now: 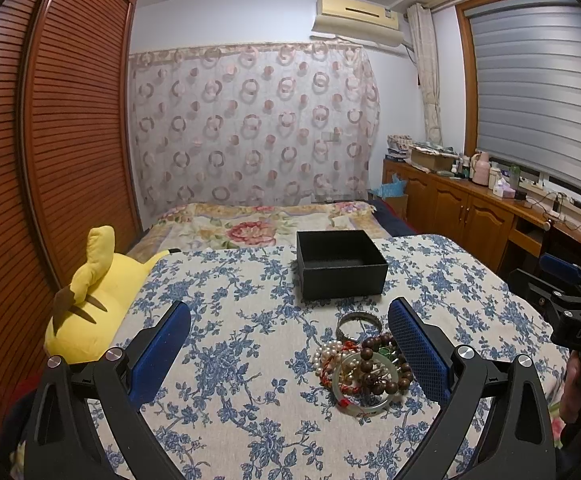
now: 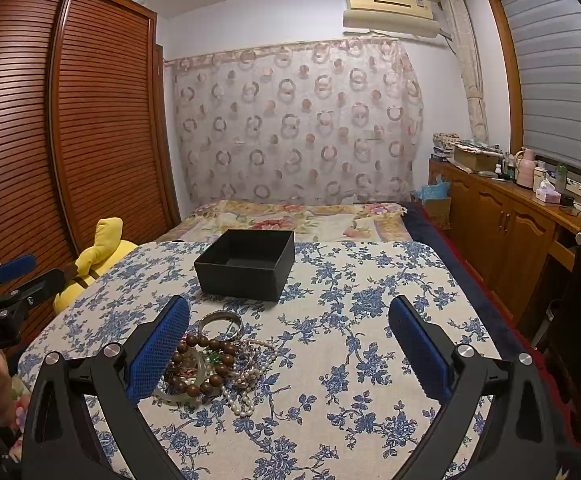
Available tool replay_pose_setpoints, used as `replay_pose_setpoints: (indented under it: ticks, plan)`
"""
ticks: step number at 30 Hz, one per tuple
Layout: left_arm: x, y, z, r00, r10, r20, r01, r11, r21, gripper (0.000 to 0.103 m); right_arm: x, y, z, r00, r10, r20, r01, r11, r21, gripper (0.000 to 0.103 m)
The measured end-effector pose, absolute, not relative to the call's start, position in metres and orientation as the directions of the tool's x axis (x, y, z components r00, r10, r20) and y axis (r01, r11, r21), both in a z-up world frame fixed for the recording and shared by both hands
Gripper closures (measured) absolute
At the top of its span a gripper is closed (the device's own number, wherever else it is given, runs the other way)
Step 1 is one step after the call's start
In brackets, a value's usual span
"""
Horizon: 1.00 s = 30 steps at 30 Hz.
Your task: Organize jewelry
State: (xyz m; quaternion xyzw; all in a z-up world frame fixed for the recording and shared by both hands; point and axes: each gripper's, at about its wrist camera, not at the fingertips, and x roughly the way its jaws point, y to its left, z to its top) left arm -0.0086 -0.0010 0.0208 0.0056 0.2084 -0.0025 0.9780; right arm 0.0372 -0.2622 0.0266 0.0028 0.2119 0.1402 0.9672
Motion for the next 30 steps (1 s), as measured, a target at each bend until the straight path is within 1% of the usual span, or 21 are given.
replay_pose_setpoints:
  ticks: [9, 10, 25, 30]
  plan:
    - [-0.003, 0.002, 0.032, 0.912, -0.006, -0.409, 0.011, 1.0, 0.009, 0.007, 0.037, -0.262, 0.027, 0.871, 0.273, -0.408, -0.27, 0.961, 0.066, 0.002]
    - [-0.009, -0.002, 0.019, 0.913, -0.002, -0.407, 0.006, 1.0, 0.01, 0.007, 0.037, -0.262, 0.027, 0.872, 0.272, -0.408, -0.27, 0.961, 0.066, 0.002]
    - [-0.011, -0.003, 0.019, 0.911, -0.002, -0.411, 0.008, 1.0, 0.012, 0.007, 0.036, -0.26, 0.029, 0.871, 0.274, -0.408, -0.271, 0.96, 0.066, 0.002]
    - [-0.007, -0.003, 0.01, 0.906, -0.003, -0.422, 0.008, 1.0, 0.01, 0.008, 0.034, -0.257, 0.035, 0.868, 0.277, -0.413, -0.276, 0.959, 0.064, 0.002]
